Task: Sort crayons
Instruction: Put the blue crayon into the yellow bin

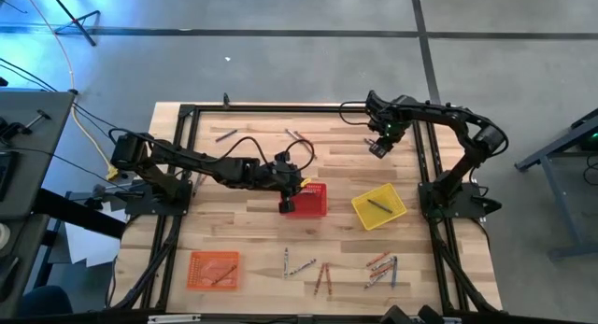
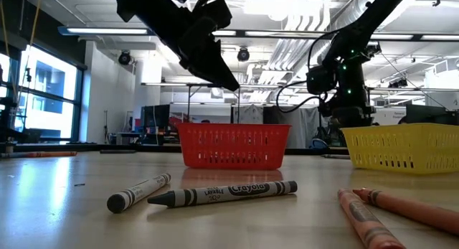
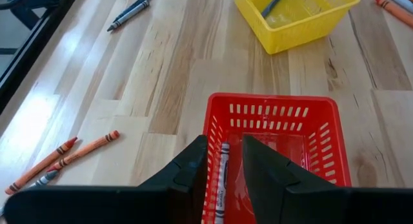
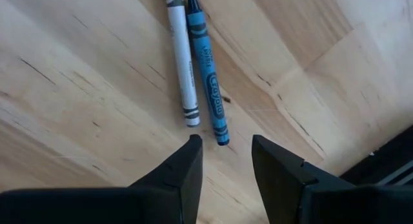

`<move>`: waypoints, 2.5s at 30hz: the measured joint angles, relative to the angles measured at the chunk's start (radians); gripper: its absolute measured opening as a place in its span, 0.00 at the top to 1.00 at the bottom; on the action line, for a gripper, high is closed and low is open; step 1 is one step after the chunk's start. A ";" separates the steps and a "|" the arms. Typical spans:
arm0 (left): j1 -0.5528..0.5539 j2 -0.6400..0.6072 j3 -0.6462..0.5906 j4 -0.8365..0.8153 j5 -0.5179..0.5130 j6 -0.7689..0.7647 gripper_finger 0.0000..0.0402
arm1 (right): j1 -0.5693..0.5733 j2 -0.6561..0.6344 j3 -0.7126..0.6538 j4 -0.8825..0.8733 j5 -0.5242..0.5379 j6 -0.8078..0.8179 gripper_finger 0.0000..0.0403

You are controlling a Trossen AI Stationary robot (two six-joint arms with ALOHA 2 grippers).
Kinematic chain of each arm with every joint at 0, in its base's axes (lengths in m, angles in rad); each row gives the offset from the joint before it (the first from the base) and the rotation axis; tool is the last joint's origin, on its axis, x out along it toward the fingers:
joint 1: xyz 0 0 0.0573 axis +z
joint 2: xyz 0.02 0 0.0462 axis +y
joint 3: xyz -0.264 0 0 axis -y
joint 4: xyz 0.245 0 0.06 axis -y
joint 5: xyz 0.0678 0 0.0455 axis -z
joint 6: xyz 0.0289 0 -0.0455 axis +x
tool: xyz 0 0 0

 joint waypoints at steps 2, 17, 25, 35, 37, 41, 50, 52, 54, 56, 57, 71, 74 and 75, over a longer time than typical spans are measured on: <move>0.000 0.000 0.000 0.000 0.000 0.000 0.79 | 0.000 0.000 0.000 -0.002 0.000 0.000 0.68; 0.000 0.000 0.000 -0.002 0.000 0.000 0.79 | 0.000 0.000 -0.083 0.079 0.029 0.000 0.68; 0.000 0.000 0.000 -0.002 0.000 0.000 0.79 | 0.000 0.001 -0.084 0.143 0.026 -0.008 0.68; 0.000 0.000 0.000 -0.002 0.000 0.000 0.79 | -0.003 0.031 -0.084 0.144 0.026 -0.008 0.68; 0.000 0.000 0.000 -0.002 0.000 0.000 0.79 | -0.003 0.059 -0.079 0.144 0.027 -0.008 0.68; -0.001 0.000 0.000 -0.005 0.000 0.000 0.79 | -0.002 0.112 -0.070 0.130 0.033 -0.011 0.68; 0.000 0.000 0.000 -0.008 0.000 0.000 0.79 | -0.003 0.134 -0.025 0.086 0.017 -0.008 0.79; 0.000 0.000 0.000 -0.008 0.000 0.000 0.79 | -0.003 0.135 -0.006 0.068 0.014 -0.011 0.85; -0.001 0.000 0.000 -0.010 0.000 0.000 0.79 | -0.003 0.137 0.009 0.049 0.015 -0.020 0.91; -0.001 0.000 0.000 -0.018 0.000 0.000 0.79 | -0.003 0.138 0.020 0.027 0.014 -0.031 0.97; -0.001 0.000 0.000 -0.023 0.000 0.000 0.79 | -0.003 0.138 0.024 0.022 0.014 -0.032 0.98; -0.001 0.001 0.000 -0.028 0.000 -0.009 0.79 | -0.003 0.136 0.035 0.001 0.073 -0.052 0.99; -0.001 0.001 0.000 -0.028 0.000 -0.032 0.79 | -0.003 0.136 0.038 -0.005 0.103 -0.053 0.99; -0.001 0.001 0.000 -0.028 0.000 -0.036 0.79 | -0.003 0.136 0.045 -0.019 0.106 -0.053 0.99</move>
